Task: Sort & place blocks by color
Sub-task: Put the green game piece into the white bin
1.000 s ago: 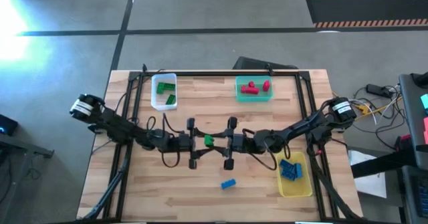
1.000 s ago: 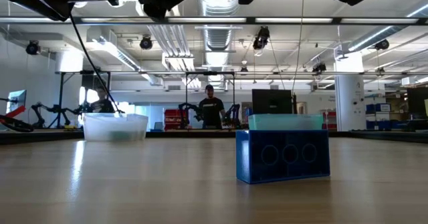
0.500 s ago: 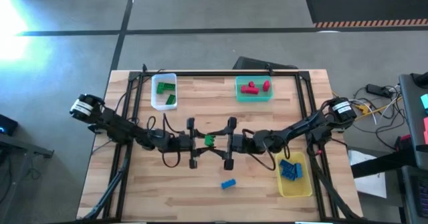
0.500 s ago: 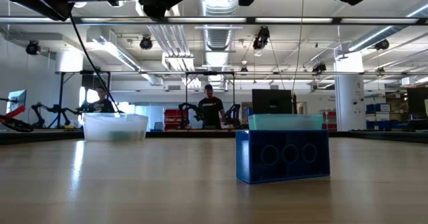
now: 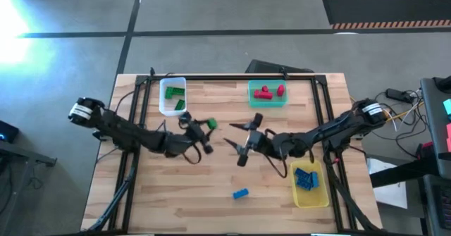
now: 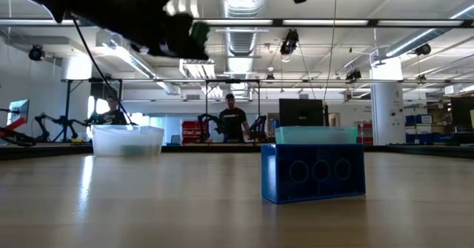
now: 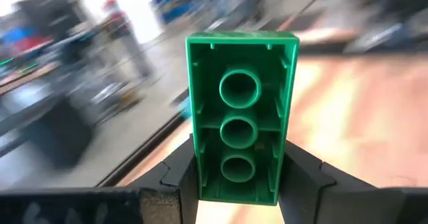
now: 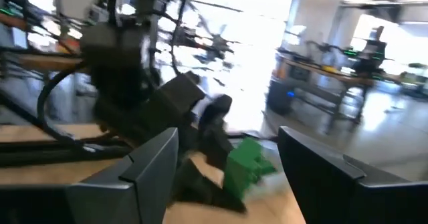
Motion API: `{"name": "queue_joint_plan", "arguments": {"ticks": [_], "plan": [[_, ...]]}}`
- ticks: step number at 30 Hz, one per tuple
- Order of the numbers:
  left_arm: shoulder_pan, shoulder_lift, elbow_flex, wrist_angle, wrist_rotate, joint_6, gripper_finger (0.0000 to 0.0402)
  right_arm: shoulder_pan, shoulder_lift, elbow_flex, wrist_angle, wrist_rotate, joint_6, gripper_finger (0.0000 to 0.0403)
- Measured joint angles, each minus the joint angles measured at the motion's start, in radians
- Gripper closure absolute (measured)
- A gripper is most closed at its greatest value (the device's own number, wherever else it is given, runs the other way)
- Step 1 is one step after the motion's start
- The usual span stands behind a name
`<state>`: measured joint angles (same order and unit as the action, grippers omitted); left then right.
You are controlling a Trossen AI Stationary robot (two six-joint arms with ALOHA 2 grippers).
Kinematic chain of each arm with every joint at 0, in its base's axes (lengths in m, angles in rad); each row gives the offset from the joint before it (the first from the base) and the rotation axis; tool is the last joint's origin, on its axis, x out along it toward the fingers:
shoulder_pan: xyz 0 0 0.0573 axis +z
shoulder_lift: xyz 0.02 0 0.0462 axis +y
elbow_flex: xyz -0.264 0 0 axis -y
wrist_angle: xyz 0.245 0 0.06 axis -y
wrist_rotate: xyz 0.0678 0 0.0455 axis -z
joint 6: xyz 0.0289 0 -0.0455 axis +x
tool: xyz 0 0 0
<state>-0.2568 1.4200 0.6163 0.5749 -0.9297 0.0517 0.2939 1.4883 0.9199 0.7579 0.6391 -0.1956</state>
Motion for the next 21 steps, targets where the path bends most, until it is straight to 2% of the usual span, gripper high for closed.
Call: {"name": "queue_joint_plan", "arguments": {"ticks": [3,10,13,16,19,21], "plan": [[0.063,-0.046,0.0,-0.229,-0.07,-0.129,0.0273,0.0,-0.042,0.0,-0.073,0.057,-0.007,0.0159],[0.323,-0.137,0.001,-0.729,-0.055,-0.458,0.0273,0.0,-0.115,0.0,-0.176,0.069,-0.007,0.0162],[0.479,-0.146,0.003,-0.851,0.042,-0.518,0.0273,0.0,-0.124,0.0,-0.201,0.069,-0.006,0.0163],[0.629,-0.141,0.003,-0.919,0.195,-0.545,0.0273,0.0,-0.121,0.0,-0.223,0.069,-0.005,0.0162],[0.734,-0.124,0.001,-0.946,0.33,-0.547,0.0273,0.0,-0.116,0.0,-0.236,0.069,-0.007,0.0161],[0.773,-0.112,0.001,-0.955,0.355,-0.547,0.0273,0.0,-0.112,0.0,-0.231,0.07,-0.018,0.0161]]}}
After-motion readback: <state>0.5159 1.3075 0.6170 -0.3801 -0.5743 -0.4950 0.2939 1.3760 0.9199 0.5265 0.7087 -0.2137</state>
